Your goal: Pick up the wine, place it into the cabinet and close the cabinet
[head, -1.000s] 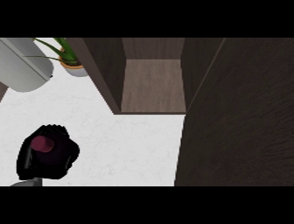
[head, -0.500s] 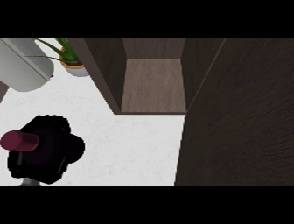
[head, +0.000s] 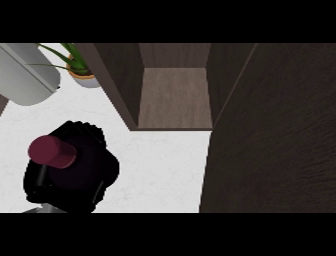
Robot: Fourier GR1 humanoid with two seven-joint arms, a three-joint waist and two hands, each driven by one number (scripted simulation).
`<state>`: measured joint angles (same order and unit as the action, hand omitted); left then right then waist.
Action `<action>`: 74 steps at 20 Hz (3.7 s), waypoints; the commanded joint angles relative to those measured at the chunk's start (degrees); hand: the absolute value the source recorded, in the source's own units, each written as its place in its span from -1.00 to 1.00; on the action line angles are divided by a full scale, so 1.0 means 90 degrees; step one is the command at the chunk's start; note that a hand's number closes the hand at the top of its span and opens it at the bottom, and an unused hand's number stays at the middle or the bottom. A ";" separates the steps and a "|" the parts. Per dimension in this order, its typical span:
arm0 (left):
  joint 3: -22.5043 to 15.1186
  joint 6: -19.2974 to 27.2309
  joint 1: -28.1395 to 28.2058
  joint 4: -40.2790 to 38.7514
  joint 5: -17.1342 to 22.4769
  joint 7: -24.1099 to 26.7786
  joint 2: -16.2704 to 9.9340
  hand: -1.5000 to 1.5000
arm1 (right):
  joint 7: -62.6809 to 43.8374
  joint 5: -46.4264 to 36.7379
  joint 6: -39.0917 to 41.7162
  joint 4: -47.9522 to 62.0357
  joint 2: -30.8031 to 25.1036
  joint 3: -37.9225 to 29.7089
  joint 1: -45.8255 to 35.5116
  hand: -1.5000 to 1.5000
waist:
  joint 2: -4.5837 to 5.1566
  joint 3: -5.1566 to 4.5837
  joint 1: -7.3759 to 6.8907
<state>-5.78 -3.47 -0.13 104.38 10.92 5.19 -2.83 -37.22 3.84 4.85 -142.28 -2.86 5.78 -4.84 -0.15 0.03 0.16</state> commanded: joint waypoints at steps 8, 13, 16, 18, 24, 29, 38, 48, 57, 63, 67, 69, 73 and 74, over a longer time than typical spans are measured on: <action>-0.1618 0.1759 -0.1056 0.0460 -0.0275 -0.1033 0.0312 1.00 | -0.0074 0.0378 0.0079 -0.0658 0.0047 -0.0008 0.0387 -1.00 | 0.0006 0.0000 0.0036; -0.2034 0.2663 -0.1818 -0.0125 -0.0169 -0.1047 0.0314 1.00 | -0.0301 0.0334 0.0063 -0.0845 0.0128 0.0231 0.0434 -1.00 | 0.0005 -0.0002 0.0048; -0.2078 0.3237 -0.2442 -0.0338 -0.0342 -0.1289 0.0314 1.00 | -0.0148 0.0984 0.0239 -0.0644 -0.0146 -0.0639 0.0298 -1.00 | 0.0010 0.0001 0.0052; -0.2353 0.3768 -0.2993 -0.0372 -0.0373 -0.1604 0.0315 1.00 | -0.0563 0.0523 0.0028 -0.0867 -0.0027 -0.0135 0.0196 -1.00 | 0.0001 -0.0002 0.0061; -0.2042 0.3973 -0.3423 -0.1416 -0.0137 -0.1103 0.0315 1.00 | -0.0023 0.0525 0.0313 -0.0601 0.0005 -0.0167 0.0439 -1.00 | 0.0018 -0.0002 0.0068; -0.2409 0.4463 -0.3791 -0.1646 -0.0389 -0.1151 0.0315 1.00 | -0.0234 0.0986 0.0422 -0.0787 -0.0171 -0.0480 0.0438 -1.00 | 0.0009 0.0000 0.0066; -0.1893 0.4045 -0.3647 -0.2299 0.0460 -0.0194 0.0315 1.00 | -0.0608 0.0647 0.0107 -0.0800 -0.0122 -0.0427 -0.0089 -1.00 | 0.0015 -0.0006 0.0041; -0.2426 0.4243 -0.3278 -0.3448 0.1183 0.1268 0.0315 1.00 | -0.0626 0.0579 0.0226 -0.0984 -0.0078 -0.0178 0.0289 -1.00 | 0.0019 -0.0006 0.0081; -0.2174 0.4054 -0.3167 -0.4192 0.0546 0.1937 0.0314 1.00 | -0.0374 0.0400 0.0269 -0.1074 0.0030 -0.0066 0.0556 -1.00 | 0.0010 -0.0006 0.0055; -0.1789 0.4164 -0.3892 -0.4698 0.0968 0.1903 0.0315 1.00 | 0.0065 0.1044 0.0591 -0.0506 -0.0123 -0.0775 0.0544 -1.00 | 0.0023 -0.0002 0.0078; -0.1471 0.3769 -0.3598 -0.4765 0.0940 0.2197 0.0249 1.00 | -0.0107 0.0545 0.0416 -0.0785 0.0065 -0.0270 0.0505 -1.00 | 0.0013 -0.0004 0.0041; -0.1536 0.3935 -0.4105 -0.5340 0.1378 0.2471 0.0314 1.00 | -0.0305 0.0770 0.0352 -0.0466 -0.0104 -0.0600 0.0039 -1.00 | 0.0027 -0.0005 0.0072; -0.1040 0.3463 -0.4575 -0.5957 0.1187 0.2131 0.0314 1.00 | -0.0230 0.0206 0.0145 -0.0428 0.0256 0.0049 0.0033 -1.00 | 0.0040 -0.0008 0.0094; -0.1437 0.3723 -0.4261 -0.5450 0.1214 0.2066 0.0314 1.00 | -0.0483 0.1115 0.0289 -0.0314 -0.0176 -0.0878 -0.0267 -1.00 | 0.0024 -0.0004 0.0053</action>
<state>-18.90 31.31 -37.07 57.64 20.61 23.38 -0.10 -37.42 5.81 8.14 -142.00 -2.77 2.27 -4.64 0.04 -0.01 0.68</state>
